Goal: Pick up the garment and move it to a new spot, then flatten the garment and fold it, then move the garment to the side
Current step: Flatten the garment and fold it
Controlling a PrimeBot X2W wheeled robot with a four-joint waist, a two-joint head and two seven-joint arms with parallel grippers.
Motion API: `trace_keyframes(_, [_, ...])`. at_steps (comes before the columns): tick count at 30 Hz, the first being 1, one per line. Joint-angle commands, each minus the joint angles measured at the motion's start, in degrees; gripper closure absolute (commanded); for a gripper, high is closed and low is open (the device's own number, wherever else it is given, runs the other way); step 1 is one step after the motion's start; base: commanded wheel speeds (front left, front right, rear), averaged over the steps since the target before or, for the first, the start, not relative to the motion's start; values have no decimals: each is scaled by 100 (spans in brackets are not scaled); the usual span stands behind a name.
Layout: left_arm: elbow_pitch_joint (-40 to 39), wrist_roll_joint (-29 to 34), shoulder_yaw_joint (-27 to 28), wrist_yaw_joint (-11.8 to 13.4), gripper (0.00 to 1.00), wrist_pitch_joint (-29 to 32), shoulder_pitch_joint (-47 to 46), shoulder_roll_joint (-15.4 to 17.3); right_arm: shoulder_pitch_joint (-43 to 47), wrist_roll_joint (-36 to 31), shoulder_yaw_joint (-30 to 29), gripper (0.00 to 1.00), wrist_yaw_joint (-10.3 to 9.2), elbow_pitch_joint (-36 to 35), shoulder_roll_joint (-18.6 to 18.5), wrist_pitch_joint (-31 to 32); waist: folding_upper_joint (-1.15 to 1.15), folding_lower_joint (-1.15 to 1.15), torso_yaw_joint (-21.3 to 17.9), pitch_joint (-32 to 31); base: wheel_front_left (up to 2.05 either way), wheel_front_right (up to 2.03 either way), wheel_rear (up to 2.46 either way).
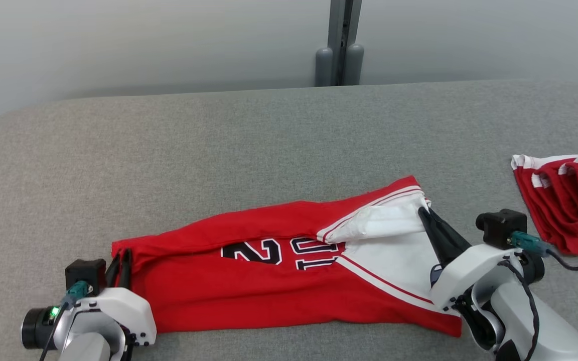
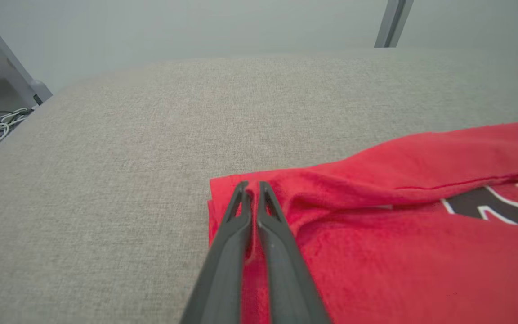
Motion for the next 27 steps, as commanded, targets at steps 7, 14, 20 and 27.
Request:
trace_keyframes(7, [-234,91,252,81,100,-7,591,9,582,-91,-348,100,-2,-200,167,-27,0,0,-184,-297,0,0,0])
trace_keyframes(14, [-294,234,414,175,85,-8,823,79,817,-244,-565,94,-2,-85,249,-27,0,0,-244,-325,0,0,0])
trace_keyframes(20, [-785,362,758,457,0,-7,1148,-53,872,-300,-788,0,-2,54,259,-27,0,0,-233,-357,0,0,0])
trace_keyframes(27, [-1549,580,1161,624,0,-7,1871,-338,907,-441,-977,0,-2,112,316,-27,0,0,-147,-387,0,0,0])
